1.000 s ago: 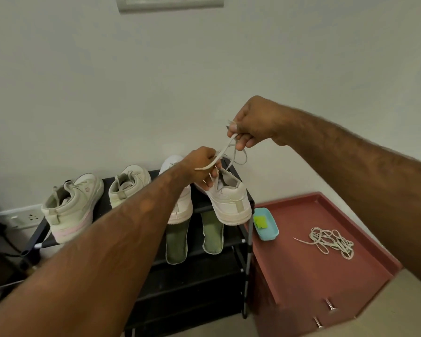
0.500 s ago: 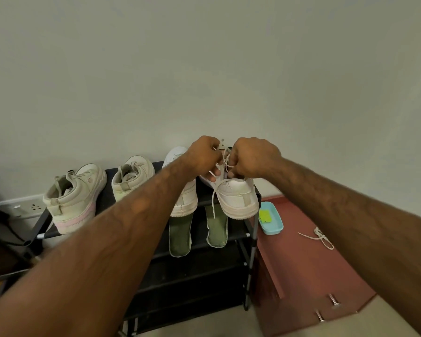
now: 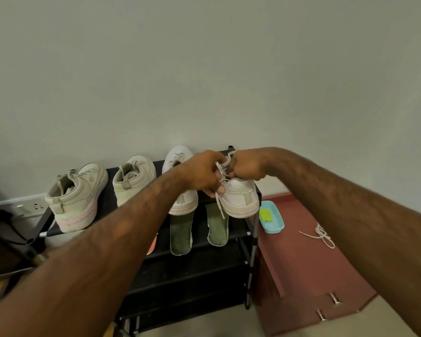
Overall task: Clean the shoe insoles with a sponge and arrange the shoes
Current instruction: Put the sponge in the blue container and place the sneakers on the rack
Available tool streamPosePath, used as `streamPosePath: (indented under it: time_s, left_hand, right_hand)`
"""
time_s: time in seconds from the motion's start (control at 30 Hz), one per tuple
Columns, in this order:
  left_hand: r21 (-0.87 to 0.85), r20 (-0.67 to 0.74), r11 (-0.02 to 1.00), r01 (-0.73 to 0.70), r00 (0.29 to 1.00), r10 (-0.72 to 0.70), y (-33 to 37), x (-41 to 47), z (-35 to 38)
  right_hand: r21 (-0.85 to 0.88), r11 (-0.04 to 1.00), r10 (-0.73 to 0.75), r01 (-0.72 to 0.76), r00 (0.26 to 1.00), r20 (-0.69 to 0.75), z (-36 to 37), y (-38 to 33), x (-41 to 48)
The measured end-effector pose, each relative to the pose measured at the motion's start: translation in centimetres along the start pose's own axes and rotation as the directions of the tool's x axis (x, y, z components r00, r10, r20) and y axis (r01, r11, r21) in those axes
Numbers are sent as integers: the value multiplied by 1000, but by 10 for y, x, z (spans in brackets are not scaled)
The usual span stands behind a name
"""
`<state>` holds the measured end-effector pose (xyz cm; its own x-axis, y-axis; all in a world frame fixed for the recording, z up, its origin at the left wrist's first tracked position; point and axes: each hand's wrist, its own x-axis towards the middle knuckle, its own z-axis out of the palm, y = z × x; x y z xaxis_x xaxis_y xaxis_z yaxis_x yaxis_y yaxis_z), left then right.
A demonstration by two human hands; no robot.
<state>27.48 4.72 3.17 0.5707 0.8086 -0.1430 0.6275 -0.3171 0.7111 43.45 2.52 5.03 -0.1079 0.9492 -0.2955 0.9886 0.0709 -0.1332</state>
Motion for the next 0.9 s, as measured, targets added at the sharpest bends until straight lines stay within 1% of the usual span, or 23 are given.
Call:
streamPosePath:
  time_s: [0.03, 0.07, 0.13, 0.2, 0.27, 0.3, 0.37, 0.43, 0.47, 0.53, 0.57, 0.6, 0.7, 0.73, 0.83, 0.9]
  left_hand:
    - [-10, -25, 1000, -6, 1000, 6, -1, 1, 0]
    - [-9, -63, 1000, -17, 998, 16, -1, 4, 0]
    - [-32, -164, 999, -21, 986, 15, 0, 10, -1]
    - [-69, -237, 998, -8, 972, -9, 5, 15, -1]
    - [-34, -258, 999, -8, 966, -1, 10, 18, 3]
    - [9, -264, 1000, -9, 965, 11, 13, 19, 6]
    - [56, -288, 998, -5, 957, 21, 14, 22, 13]
    - [51, -297, 999, 14, 955, 1, 13, 25, 17]
    - [51, -289, 998, 26, 957, -11, 13, 26, 19]
    - [71, -271, 997, 38, 962, -18, 13, 28, 21]
    - [92, -276, 995, 42, 961, -15, 13, 29, 22]
    - [114, -293, 992, 47, 956, -12, 14, 30, 22]
    - [159, -325, 984, 76, 945, -20, 14, 33, 22]
    - [178, -332, 980, 88, 943, -24, 15, 33, 23]
    - [213, -357, 969, 125, 933, -42, 16, 33, 24]
    - [180, -349, 976, 120, 936, -51, 14, 33, 25]
  right_hand:
    - [24, 1000, -15, 15, 1000, 26, -2, 2, -2]
    - [31, 999, -32, 32, 999, 19, -4, 3, -7]
    - [71, 997, -39, 44, 996, -77, -7, 6, -14]
    - [153, 988, 1, 31, 978, -207, -5, 9, -16]
    - [231, 973, 58, 12, 954, -296, 0, 12, -12]
    - [287, 958, 103, -9, 944, -312, 1, 15, -11]
    - [462, 885, 210, -53, 932, -295, 2, 21, -10]
    - [632, 771, 284, -72, 928, -242, 3, 28, -10]
    - [698, 712, 287, -73, 938, -194, 4, 31, -10]
    - [798, 599, 236, -65, 967, -99, 9, 36, -10]
    - [818, 573, 214, -48, 972, -93, 11, 37, -9]
    - [811, 584, 213, -29, 970, -119, 12, 37, -8]
    - [732, 681, 269, 21, 923, -277, 13, 31, -8]
    - [707, 707, 262, 33, 916, -305, 10, 27, -9]
    - [560, 828, 175, 41, 929, -326, 1, 14, -14]
    - [426, 904, 113, 48, 932, -345, -3, 10, -17]
